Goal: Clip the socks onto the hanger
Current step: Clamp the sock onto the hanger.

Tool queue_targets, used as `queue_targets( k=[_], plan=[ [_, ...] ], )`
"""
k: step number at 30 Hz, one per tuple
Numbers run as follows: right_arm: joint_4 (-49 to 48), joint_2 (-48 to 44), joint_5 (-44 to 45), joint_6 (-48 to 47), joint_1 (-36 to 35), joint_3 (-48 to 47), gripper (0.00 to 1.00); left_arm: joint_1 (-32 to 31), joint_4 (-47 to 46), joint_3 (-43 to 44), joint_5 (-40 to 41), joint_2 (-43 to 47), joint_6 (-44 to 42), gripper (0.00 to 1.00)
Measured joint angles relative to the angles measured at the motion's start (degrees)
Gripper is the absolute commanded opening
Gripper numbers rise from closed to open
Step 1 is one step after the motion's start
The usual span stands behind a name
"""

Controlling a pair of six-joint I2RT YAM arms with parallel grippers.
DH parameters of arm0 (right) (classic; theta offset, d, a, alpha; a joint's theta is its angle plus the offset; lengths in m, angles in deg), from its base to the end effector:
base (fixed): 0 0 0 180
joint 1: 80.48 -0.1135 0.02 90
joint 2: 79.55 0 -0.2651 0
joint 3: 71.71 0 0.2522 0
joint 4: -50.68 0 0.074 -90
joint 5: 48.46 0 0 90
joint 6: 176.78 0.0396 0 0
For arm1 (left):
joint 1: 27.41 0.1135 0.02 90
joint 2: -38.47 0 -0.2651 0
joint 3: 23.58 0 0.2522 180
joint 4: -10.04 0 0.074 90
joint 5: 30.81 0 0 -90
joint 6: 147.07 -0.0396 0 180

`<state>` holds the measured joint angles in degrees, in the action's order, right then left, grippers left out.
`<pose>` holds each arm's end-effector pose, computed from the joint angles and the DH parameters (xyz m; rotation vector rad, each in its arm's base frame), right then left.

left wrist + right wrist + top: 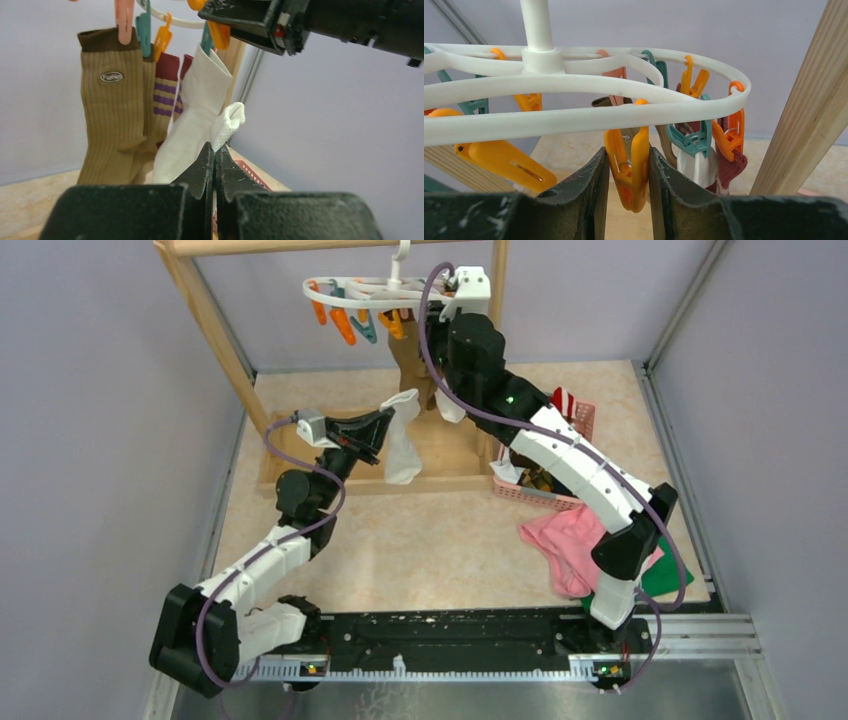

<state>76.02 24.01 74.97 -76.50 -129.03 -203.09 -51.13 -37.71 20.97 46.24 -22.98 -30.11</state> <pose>0.2892 0.2945 0.4935 -0.0465 1.5456 0.3707 0.2082 -0.1012 0.3308 0.1834 1.0744 -0.9157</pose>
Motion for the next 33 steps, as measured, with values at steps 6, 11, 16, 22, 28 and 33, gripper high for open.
queue_targets(
  k=[6, 11, 16, 22, 28, 33],
  plan=[
    [-0.6, -0.9, -0.6, 0.5, 0.0, 1.0, 0.0, -1.6, 2.2, 5.3, 3.0, -4.7, -1.7, 0.0],
    [-1.4, -1.0, -1.1, 0.9, 0.3, 1.7, 0.0, -3.4, 2.4, 7.7, 3.9, -8.4, -3.9, 0.0],
    [-2.7, -1.5, -1.5, 1.1, 0.4, 3.0, 0.0, -3.9, 2.4, 8.4, 5.0, -10.0, -5.6, 0.0],
    [-3.2, -1.9, -2.5, 1.8, 0.5, 3.8, 0.06, -4.9, 2.0, 10.5, 7.0, -10.7, -7.8, 0.0],
    [-3.7, -2.4, -3.2, 1.9, 0.7, 4.5, 0.26, -5.3, 1.6, 10.6, 7.6, -10.8, -8.9, 0.0],
    [-3.7, -2.4, -3.1, 1.9, 0.7, 4.5, 0.31, -5.3, 1.6, 10.6, 7.9, -10.8, -9.0, 0.0]
  ],
)
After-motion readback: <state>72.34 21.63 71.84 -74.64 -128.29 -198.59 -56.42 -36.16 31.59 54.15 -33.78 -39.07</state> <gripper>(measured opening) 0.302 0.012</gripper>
